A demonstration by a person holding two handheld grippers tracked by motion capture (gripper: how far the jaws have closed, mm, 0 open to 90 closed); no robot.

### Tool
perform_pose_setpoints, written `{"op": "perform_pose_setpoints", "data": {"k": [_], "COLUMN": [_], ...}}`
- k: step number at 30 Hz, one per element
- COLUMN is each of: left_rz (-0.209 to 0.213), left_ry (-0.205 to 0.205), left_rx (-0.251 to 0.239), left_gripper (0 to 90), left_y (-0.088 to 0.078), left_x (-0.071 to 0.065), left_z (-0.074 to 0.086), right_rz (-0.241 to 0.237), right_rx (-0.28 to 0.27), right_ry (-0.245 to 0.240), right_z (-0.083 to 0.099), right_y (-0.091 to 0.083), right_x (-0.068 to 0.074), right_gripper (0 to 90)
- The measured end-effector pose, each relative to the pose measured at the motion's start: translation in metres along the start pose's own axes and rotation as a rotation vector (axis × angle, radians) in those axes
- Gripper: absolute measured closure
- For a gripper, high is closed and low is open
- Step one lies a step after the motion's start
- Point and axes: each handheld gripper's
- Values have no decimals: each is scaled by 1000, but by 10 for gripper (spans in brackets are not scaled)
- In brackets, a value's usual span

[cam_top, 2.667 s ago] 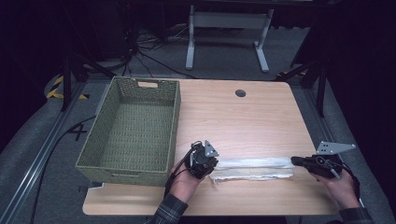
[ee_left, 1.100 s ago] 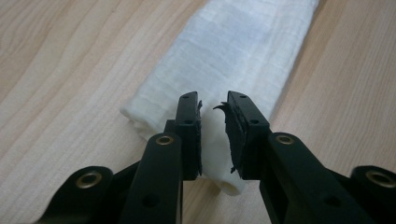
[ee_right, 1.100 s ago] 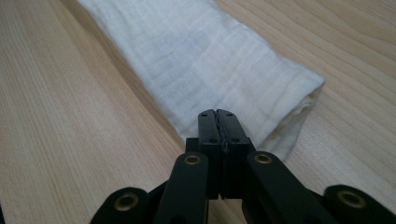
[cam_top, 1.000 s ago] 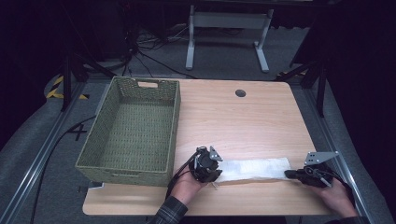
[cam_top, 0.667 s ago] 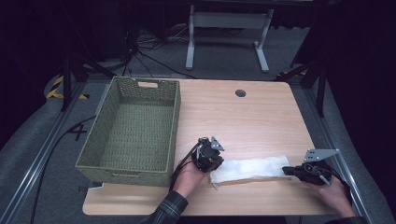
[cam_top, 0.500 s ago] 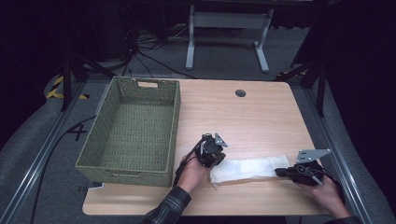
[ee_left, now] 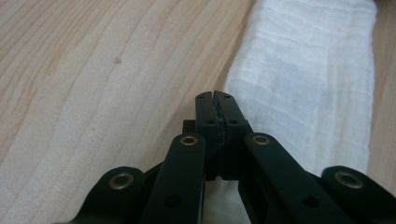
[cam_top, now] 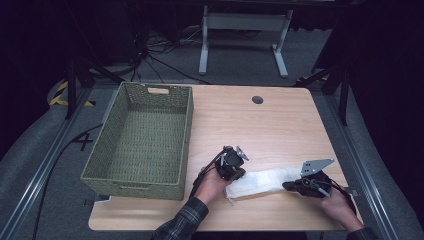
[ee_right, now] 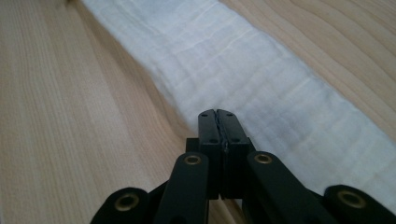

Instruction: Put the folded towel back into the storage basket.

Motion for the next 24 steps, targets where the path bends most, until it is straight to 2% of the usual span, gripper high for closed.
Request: {"op": "perform_pose_setpoints", "data": {"k": [4,10,16,18,24], "left_rz": [15,38,54,51,74], "left_ry": [10,-9,-7,6,19], "left_rx": [15,3,7,1,7], "left_gripper": [893,886,885,886,886], "left_y": [-5,-10,-17,-17,-21], "left_x": [-3,-7,-12,-13,-28], "left_z": [5,15,23,24,28], "right_rz": [7,22,18,22,30], "right_rx": [0,-5,-24,-24,-28], "right_ry": [2,7,21,14,-1], "right_z": [-3,-10,-22,-24,-36], "right_y": [1,5,12,13,21], "right_x": [-3,-12,-26,-28,-37], "right_gripper": [899,899,900,899,900]}}
Point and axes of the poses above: each handheld gripper's, and its own axes: y roughly forward along the jaws, z roughly out of its underside, x roughly to its left, and after that the axes turned 14 degrees about -z, right-handed
